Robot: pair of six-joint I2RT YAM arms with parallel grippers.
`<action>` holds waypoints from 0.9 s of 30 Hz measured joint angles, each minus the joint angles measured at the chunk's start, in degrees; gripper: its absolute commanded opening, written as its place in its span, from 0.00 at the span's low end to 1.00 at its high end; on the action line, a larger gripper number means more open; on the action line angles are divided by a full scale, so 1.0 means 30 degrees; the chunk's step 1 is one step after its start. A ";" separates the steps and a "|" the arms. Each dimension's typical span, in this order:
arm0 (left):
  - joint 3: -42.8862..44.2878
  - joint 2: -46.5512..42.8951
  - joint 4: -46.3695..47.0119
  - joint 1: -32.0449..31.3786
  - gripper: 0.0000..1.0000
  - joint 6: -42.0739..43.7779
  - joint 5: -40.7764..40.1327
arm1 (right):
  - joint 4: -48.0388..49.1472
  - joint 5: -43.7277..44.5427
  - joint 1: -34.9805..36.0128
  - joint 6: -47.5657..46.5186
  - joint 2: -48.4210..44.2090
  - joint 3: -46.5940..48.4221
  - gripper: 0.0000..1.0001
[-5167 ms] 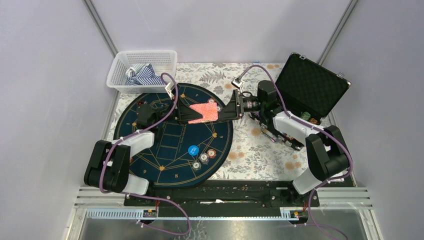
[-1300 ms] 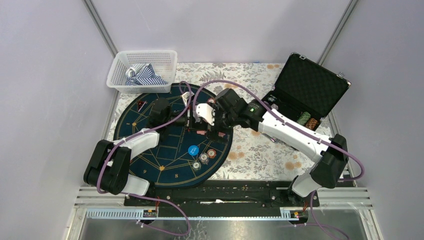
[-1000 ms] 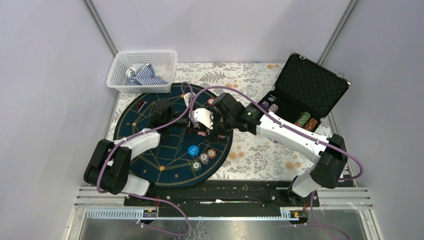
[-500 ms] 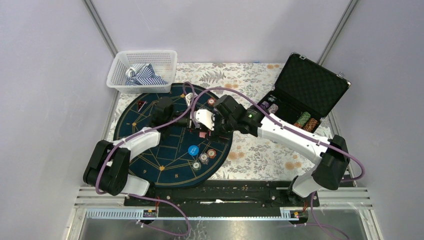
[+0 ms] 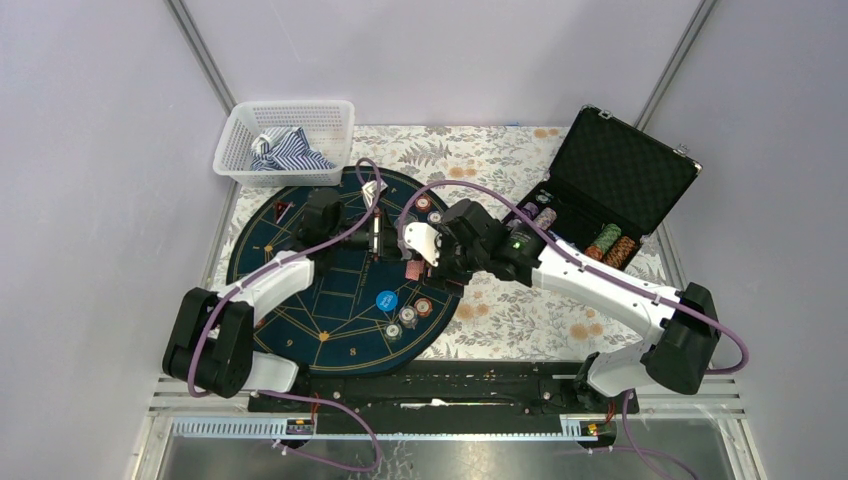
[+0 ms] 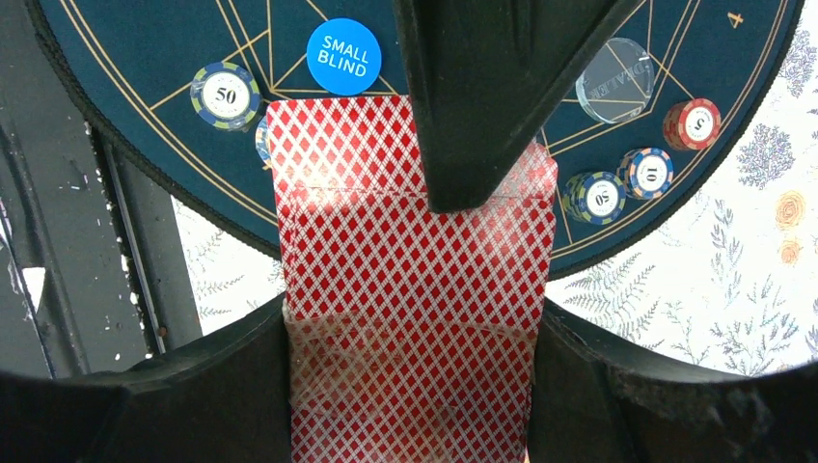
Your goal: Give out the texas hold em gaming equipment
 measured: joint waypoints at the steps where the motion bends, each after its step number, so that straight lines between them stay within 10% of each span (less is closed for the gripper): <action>1: 0.0029 -0.0007 -0.0044 0.0022 0.28 0.0058 0.0022 | 0.0138 -0.0007 -0.0022 0.0073 0.0000 -0.0087 0.35; 19: 0.0029 -0.0525 -0.0976 0.0590 0.45 0.1107 0.0015 | 0.1902 -0.0896 -0.0634 0.0510 -0.1020 -0.1632 0.28; 27: 0.0350 -0.0525 -0.2288 0.0612 0.32 0.2018 0.0058 | 0.1829 -0.0918 -0.0641 0.0619 -0.1035 -0.1698 0.27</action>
